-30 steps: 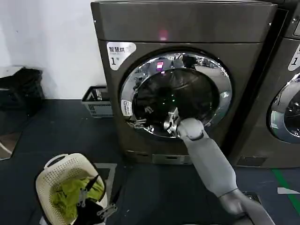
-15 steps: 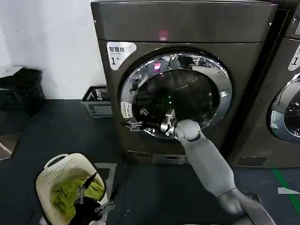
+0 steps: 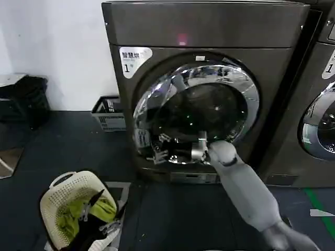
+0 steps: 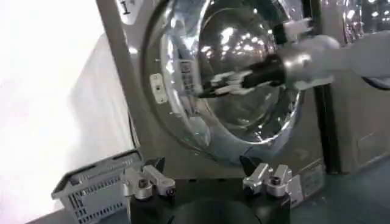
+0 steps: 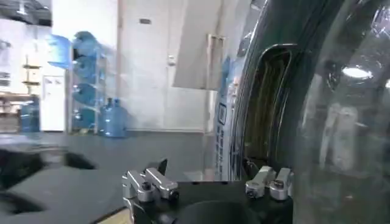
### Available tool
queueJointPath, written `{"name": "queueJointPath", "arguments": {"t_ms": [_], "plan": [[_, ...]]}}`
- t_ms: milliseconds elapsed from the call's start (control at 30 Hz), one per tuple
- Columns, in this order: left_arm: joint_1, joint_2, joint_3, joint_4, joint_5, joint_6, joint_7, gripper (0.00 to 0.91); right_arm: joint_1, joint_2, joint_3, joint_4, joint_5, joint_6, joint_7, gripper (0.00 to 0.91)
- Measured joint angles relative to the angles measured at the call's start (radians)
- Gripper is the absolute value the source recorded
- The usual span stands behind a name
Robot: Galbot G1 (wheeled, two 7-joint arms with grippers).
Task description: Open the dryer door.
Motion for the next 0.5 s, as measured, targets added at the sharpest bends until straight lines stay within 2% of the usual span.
{"name": "queueJointPath", "arguments": {"t_ms": [100,233,300,500], "plan": [[-0.046,0.062,0.004,0.050,-0.083,0.004,-0.028,0.907,-0.033,-0.050,0.006,0.054,0.014,0.012,-0.068,0.907],[-0.113,0.155,0.018,0.120,-0.185,-0.027,-0.072,0.907,-0.078,-0.112,0.022,0.109,0.026,0.058,-0.156,0.907],[-0.151,0.204,0.031,0.161,-0.218,-0.061,-0.067,0.907,-0.098,-0.136,0.031,0.131,0.034,0.077,-0.191,0.907],[-0.270,0.351,0.096,0.276,-0.408,-0.085,-0.060,0.907,-0.164,-0.212,0.063,0.189,0.050,0.107,-0.261,0.907]]}}
